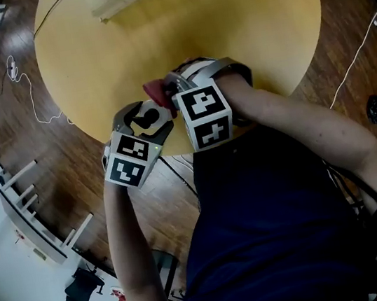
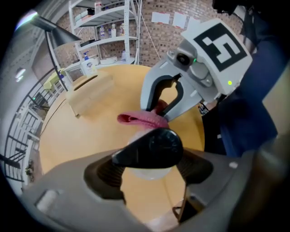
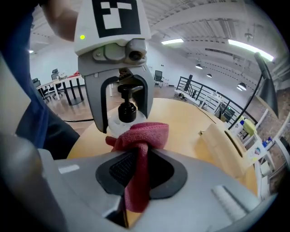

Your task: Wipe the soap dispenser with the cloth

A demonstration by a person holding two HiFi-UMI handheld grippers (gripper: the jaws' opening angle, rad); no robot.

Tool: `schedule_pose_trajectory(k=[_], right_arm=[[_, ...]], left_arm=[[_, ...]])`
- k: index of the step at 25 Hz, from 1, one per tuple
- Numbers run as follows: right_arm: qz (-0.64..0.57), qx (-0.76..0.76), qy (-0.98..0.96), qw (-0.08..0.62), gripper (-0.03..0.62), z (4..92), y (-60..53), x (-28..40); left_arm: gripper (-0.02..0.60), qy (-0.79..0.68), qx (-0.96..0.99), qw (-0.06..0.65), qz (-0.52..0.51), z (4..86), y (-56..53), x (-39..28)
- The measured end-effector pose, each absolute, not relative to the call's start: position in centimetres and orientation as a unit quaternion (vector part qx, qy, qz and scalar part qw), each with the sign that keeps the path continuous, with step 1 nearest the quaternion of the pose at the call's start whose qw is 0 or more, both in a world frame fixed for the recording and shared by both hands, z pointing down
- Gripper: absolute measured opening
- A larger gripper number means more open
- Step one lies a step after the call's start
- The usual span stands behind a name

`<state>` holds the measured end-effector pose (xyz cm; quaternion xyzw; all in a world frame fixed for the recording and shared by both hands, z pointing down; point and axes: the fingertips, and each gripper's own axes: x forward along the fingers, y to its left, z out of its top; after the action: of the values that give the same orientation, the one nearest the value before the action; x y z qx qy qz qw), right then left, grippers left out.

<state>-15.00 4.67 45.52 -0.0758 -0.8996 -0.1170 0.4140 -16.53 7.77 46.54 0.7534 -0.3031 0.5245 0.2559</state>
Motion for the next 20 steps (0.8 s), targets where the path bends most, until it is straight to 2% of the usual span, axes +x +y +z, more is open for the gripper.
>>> schedule_pose_trajectory(k=[6,12,16,20], right_arm=[[-0.067,-0.12,-0.904,0.404,0.066,46.3,8.5,-13.8],[-0.061,-0.106,-0.874,0.47,0.067,51.7,7.4,-14.5],[-0.075,-0.073,-0.877,0.469,0.067,51.4,5.0,-15.2],[-0.068,-0.067,-0.889,0.447,0.067,49.5,3.6,-15.3]], left_arm=[[0.353,-0.309,0.752,0.251,0.526,46.6,7.6,-16.7],[0.354,-0.296,0.757,0.25,0.526,46.9,7.9,-16.8],[0.397,-0.341,0.717,0.274,0.543,46.8,8.2,-18.2],[0.375,-0.387,0.673,0.333,0.535,47.1,8.8,-18.4]])
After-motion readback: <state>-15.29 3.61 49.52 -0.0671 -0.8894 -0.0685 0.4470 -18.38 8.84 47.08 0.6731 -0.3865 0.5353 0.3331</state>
